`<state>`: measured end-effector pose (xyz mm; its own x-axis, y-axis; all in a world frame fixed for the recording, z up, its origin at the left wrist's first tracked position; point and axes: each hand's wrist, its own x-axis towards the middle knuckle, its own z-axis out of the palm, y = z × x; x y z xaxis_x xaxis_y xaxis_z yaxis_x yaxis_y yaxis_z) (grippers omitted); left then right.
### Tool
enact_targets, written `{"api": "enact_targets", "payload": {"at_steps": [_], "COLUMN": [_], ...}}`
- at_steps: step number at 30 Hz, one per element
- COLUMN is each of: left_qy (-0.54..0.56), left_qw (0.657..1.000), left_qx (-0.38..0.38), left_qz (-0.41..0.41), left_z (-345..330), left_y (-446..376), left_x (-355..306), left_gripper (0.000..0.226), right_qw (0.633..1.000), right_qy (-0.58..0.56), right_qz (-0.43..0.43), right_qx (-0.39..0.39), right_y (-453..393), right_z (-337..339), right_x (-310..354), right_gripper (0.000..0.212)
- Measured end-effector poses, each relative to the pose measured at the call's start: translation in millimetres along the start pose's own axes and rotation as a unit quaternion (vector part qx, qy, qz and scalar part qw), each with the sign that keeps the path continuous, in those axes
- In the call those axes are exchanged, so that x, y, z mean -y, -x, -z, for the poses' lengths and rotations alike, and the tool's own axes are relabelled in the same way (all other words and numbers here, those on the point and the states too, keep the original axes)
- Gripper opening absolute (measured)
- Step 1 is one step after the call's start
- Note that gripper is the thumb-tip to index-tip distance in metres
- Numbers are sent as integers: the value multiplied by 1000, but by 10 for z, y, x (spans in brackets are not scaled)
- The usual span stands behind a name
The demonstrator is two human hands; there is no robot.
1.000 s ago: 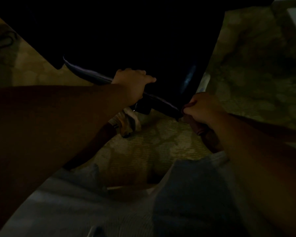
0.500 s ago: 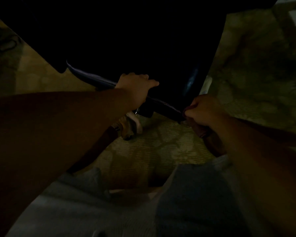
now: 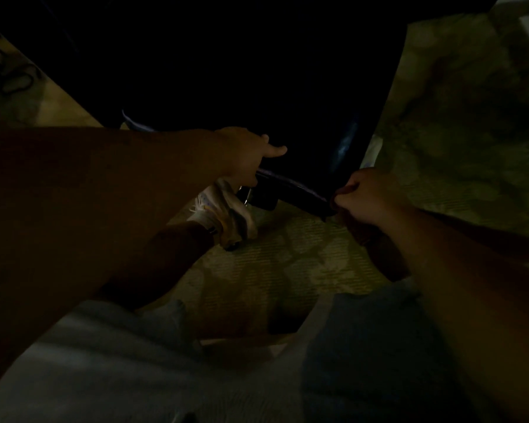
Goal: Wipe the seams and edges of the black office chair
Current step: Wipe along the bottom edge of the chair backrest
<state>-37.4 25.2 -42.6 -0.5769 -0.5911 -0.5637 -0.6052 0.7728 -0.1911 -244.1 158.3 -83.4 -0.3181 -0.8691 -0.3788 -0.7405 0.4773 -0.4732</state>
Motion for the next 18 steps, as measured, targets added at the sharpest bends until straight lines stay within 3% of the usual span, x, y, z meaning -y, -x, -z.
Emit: {"api": "enact_targets", "payload": {"at_steps": [3,6,10,13,18], "left_qy": [19,41,53,57,90], "left_qw": [1000,999,997,997,994], "left_qx": [17,36,48,57,66], "left_qz": [-2,-3,5,6,6], "left_z": [40,52,89,109,97], "left_y": [0,3,18,6,3], "left_x": [19,35,20,28,41], "left_gripper": [88,92,93,93,96], "right_qw": [1000,1000,1000,999,999], "right_qy": [2,-1,-5,-14,-2], "right_qz": [0,5,2,-2,21], "right_qx": [24,-14,31,-38,30], "right_y": [-1,-22,-14,-15,33], "right_z": [-4,29,10,31,37], "right_x": [12,17,11,16,57], "right_gripper": [10,12,11,12,12]}}
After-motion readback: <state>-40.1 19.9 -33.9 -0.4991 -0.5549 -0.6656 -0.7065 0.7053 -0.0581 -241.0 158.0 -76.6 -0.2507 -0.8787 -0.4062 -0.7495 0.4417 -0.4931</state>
